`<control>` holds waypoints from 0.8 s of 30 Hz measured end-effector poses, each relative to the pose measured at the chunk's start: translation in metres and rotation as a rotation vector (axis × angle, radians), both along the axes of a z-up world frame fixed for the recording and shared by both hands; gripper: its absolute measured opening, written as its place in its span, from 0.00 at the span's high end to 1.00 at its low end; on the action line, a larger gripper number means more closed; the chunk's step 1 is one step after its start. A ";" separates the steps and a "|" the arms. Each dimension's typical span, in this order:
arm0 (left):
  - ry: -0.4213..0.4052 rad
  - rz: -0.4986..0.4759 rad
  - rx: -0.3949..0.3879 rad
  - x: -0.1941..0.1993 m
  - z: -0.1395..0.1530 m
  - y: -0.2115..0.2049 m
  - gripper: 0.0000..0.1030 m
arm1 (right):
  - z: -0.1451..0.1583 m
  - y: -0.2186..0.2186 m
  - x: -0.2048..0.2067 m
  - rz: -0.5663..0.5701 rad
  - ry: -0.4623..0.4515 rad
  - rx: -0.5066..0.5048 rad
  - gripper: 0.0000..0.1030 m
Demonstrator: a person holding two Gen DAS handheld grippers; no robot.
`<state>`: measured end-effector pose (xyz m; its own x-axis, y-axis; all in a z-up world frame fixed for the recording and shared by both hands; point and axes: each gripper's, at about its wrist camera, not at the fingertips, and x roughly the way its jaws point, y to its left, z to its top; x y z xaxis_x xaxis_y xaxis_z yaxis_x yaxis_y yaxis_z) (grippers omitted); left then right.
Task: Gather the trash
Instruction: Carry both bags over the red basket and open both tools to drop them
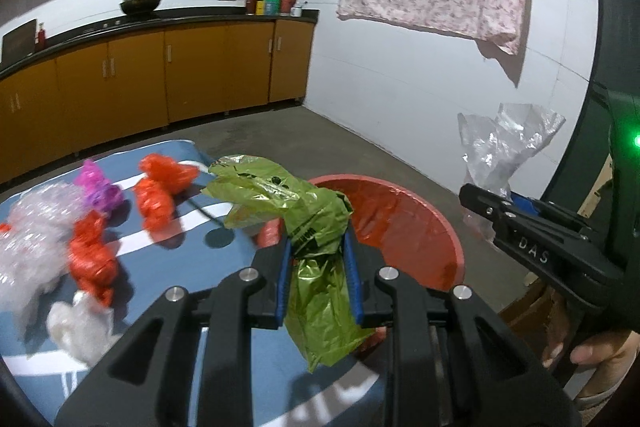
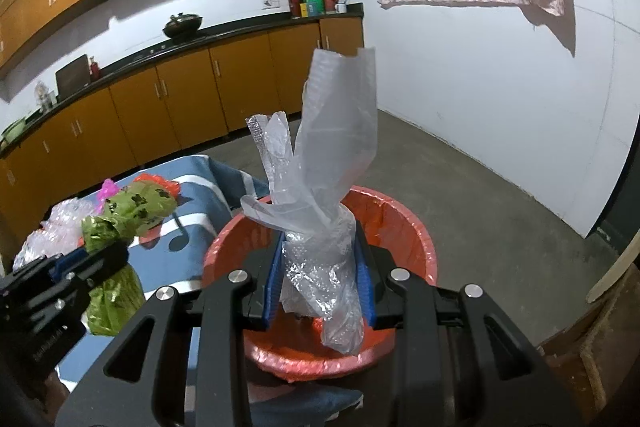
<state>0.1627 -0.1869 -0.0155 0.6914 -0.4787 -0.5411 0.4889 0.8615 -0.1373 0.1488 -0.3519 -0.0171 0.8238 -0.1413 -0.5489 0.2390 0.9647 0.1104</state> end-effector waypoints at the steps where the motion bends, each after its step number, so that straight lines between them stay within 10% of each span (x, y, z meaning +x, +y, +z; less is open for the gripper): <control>1: 0.002 -0.008 0.000 0.005 -0.001 -0.006 0.77 | -0.002 -0.003 0.003 -0.006 0.002 0.006 0.69; 24: 0.077 -0.105 0.034 0.055 -0.038 -0.059 0.72 | -0.019 -0.045 0.043 -0.042 0.007 0.119 0.69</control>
